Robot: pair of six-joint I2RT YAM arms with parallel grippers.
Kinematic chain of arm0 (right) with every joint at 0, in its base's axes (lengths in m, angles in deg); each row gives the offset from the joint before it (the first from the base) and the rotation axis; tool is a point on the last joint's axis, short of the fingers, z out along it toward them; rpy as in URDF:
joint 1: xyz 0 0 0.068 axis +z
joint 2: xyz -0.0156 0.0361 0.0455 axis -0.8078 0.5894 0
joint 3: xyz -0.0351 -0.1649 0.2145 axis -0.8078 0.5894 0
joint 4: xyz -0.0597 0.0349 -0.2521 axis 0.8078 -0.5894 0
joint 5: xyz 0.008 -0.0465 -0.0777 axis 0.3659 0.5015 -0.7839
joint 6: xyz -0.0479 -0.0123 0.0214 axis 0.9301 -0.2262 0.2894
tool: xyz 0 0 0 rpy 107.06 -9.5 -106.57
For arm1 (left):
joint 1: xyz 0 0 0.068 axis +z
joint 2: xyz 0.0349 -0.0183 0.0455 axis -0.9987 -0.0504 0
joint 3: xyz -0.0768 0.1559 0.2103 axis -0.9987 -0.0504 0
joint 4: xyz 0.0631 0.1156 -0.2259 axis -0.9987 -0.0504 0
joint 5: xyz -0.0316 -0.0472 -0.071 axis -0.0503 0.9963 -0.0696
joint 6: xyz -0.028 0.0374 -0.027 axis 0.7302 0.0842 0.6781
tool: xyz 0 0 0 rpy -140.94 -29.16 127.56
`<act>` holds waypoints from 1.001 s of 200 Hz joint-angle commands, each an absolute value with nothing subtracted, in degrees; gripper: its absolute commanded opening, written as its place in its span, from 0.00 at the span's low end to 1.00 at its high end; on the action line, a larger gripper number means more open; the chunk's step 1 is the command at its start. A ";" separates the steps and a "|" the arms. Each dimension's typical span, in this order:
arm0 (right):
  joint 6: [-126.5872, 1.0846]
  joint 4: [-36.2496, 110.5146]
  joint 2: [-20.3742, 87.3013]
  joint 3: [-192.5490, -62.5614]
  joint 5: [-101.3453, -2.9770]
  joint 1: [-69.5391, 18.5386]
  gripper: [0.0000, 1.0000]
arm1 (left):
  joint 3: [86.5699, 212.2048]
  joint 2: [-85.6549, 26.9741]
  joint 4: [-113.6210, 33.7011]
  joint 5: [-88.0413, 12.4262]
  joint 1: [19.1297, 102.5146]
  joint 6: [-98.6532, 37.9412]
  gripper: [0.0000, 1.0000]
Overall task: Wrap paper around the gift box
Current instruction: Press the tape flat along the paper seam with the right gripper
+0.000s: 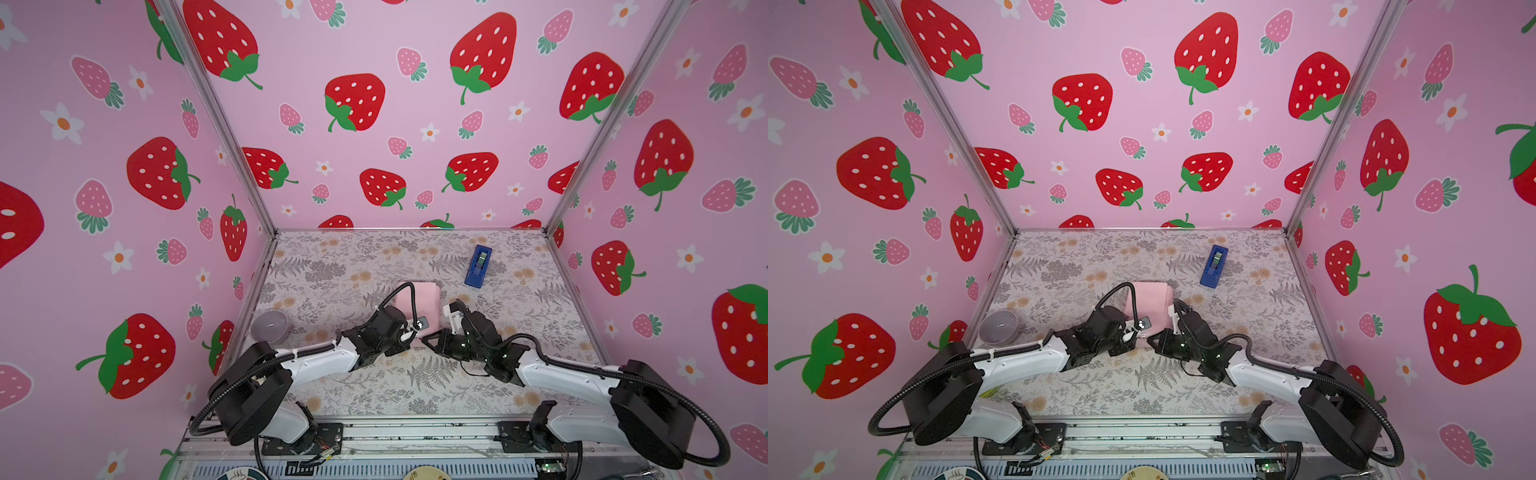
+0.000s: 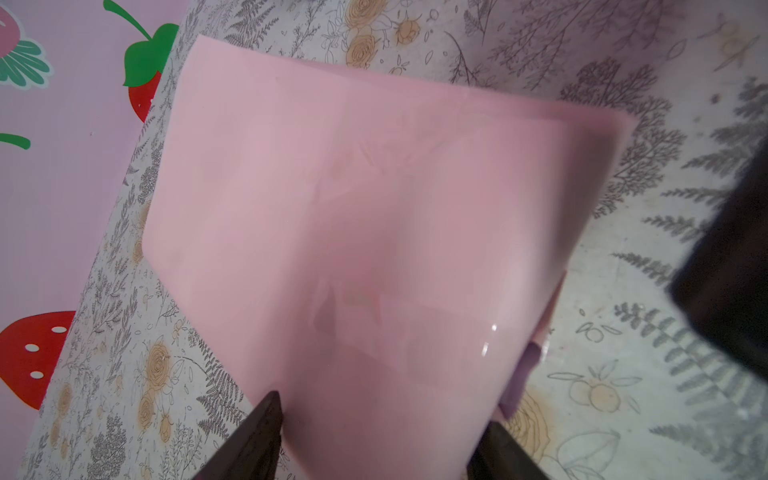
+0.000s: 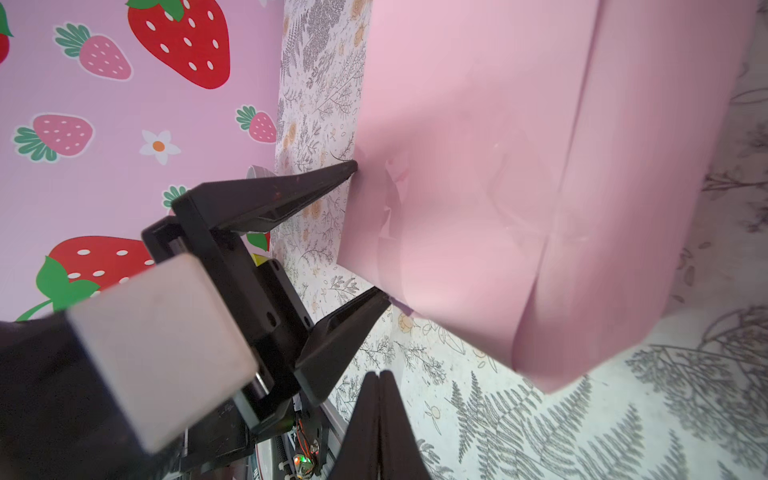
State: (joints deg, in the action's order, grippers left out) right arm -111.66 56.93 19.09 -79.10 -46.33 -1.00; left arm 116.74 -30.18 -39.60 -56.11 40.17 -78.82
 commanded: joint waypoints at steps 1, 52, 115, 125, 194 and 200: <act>-112.41 61.60 22.57 -80.92 -44.99 -0.47 0.05 | 117.46 -31.68 -45.05 -54.12 40.13 -78.60 0.68; -113.78 67.16 27.98 -81.06 -46.33 -0.18 0.03 | 117.56 -31.74 -45.15 -54.03 40.18 -78.64 0.68; -114.54 68.72 29.25 -79.44 -48.73 -0.09 0.02 | 117.63 -31.72 -45.31 -53.86 40.19 -78.69 0.68; -114.43 68.71 30.12 -80.23 -48.68 -0.09 0.02 | 117.80 -31.76 -45.58 -53.77 40.18 -78.58 0.68; -114.67 67.73 32.41 -80.76 -52.61 -0.09 0.00 | 117.72 -31.64 -45.65 -53.77 40.18 -78.52 0.68; -114.75 67.83 32.58 -80.71 -53.01 -0.09 0.00 | 117.68 -31.63 -45.66 -53.77 40.24 -78.52 0.68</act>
